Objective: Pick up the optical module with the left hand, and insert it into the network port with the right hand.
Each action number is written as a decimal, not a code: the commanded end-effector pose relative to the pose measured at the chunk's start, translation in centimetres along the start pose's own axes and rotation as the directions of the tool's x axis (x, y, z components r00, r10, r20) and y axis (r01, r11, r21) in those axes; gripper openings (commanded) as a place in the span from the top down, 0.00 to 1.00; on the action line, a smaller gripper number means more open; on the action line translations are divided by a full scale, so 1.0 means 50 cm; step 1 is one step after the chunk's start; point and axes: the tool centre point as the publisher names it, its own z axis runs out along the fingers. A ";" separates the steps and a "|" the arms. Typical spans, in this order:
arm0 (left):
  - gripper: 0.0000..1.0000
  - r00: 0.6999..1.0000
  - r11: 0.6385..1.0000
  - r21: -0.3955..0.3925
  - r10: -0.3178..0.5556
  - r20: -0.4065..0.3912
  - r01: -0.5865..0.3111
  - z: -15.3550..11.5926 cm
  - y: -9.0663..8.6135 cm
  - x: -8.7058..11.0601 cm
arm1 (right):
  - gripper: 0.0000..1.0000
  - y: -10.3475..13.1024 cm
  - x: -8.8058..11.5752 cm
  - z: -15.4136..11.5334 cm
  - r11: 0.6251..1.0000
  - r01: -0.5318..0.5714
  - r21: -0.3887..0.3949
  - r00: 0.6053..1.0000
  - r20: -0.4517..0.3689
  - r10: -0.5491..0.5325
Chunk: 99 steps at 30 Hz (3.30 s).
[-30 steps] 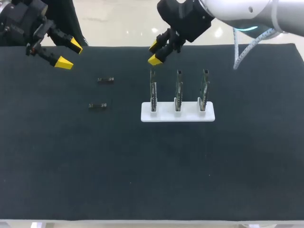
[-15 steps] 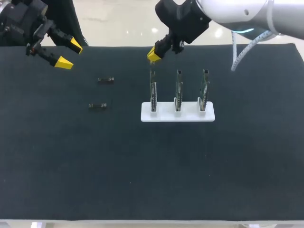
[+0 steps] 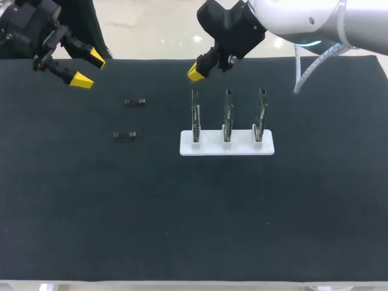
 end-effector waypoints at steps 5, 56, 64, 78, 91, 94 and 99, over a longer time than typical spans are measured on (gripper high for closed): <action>0.00 1.000 1.000 0.003 -0.001 -0.003 0.001 0.000 0.003 -0.001 | 1.00 0.000 0.007 0.013 1.000 0.003 0.008 1.000 0.003 -0.003; 0.00 1.000 1.000 0.003 -0.001 -0.003 0.001 0.000 0.003 -0.001 | 1.00 -0.006 0.004 -0.001 1.000 0.002 -0.002 1.000 -0.024 -0.002; 0.00 1.000 1.000 0.003 -0.001 -0.003 0.001 0.000 0.003 -0.001 | 1.00 -0.017 0.025 -0.075 1.000 0.005 -0.002 0.999 -0.039 -0.005; 0.00 1.000 1.000 0.003 -0.001 -0.003 0.001 0.000 0.003 -0.001 | 1.00 -0.003 0.128 -0.202 0.999 0.031 -0.031 0.997 -0.071 -0.033; 0.00 1.000 1.000 0.003 -0.001 -0.003 0.001 0.000 0.003 -0.001 | 1.00 0.022 0.206 -0.270 0.997 0.070 -0.038 0.993 -0.098 -0.073; 0.00 1.000 1.000 0.003 -0.001 -0.003 0.001 0.000 0.003 -0.001 | 1.00 0.025 0.220 -0.274 0.997 0.073 -0.034 0.992 -0.097 -0.076; 0.00 1.000 1.000 0.003 -0.001 -0.003 0.001 0.000 0.003 -0.001 | 1.00 0.027 0.225 -0.282 0.995 0.090 -0.039 0.990 -0.109 -0.094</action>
